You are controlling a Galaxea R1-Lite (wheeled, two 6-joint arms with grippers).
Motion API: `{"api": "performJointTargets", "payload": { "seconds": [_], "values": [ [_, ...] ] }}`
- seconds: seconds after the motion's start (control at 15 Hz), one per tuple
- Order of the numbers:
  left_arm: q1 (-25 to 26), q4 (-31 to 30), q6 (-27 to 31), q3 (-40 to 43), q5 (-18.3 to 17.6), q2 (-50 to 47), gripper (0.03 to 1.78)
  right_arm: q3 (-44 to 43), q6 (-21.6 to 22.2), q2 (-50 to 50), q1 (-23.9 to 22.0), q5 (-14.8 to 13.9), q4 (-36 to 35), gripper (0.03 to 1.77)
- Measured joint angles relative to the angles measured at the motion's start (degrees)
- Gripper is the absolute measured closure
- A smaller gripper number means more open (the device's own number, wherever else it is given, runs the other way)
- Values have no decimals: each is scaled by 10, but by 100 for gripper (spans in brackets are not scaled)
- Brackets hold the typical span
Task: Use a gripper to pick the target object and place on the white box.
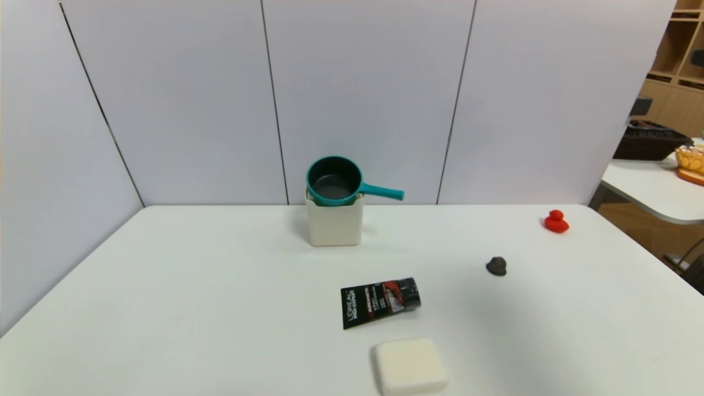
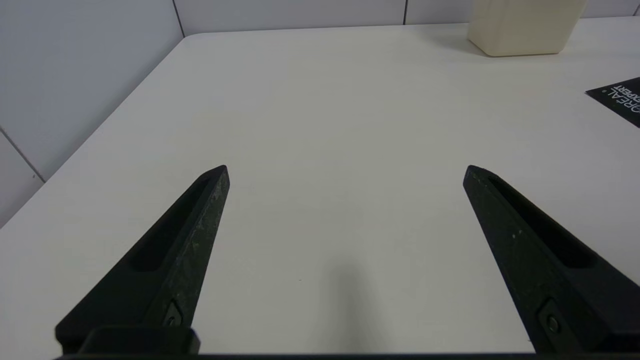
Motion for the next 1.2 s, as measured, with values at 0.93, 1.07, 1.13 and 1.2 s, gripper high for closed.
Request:
{"api": "performJointTargets", "payload": {
  "seconds": [0.93,1.07,1.13,1.2],
  "values": [
    [0,0,0,0,0,0,12,456,27,-461,-42,73,-267,11],
    [0,0,0,0,0,0,12,511,26,-515,-42,72,-271,11],
    [0,0,0,0,0,0,12,539,25,-540,-40,72,-280,11],
    [0,0,0,0,0,0,12,565,25,-563,-37,72,-288,10]
  ]
}}
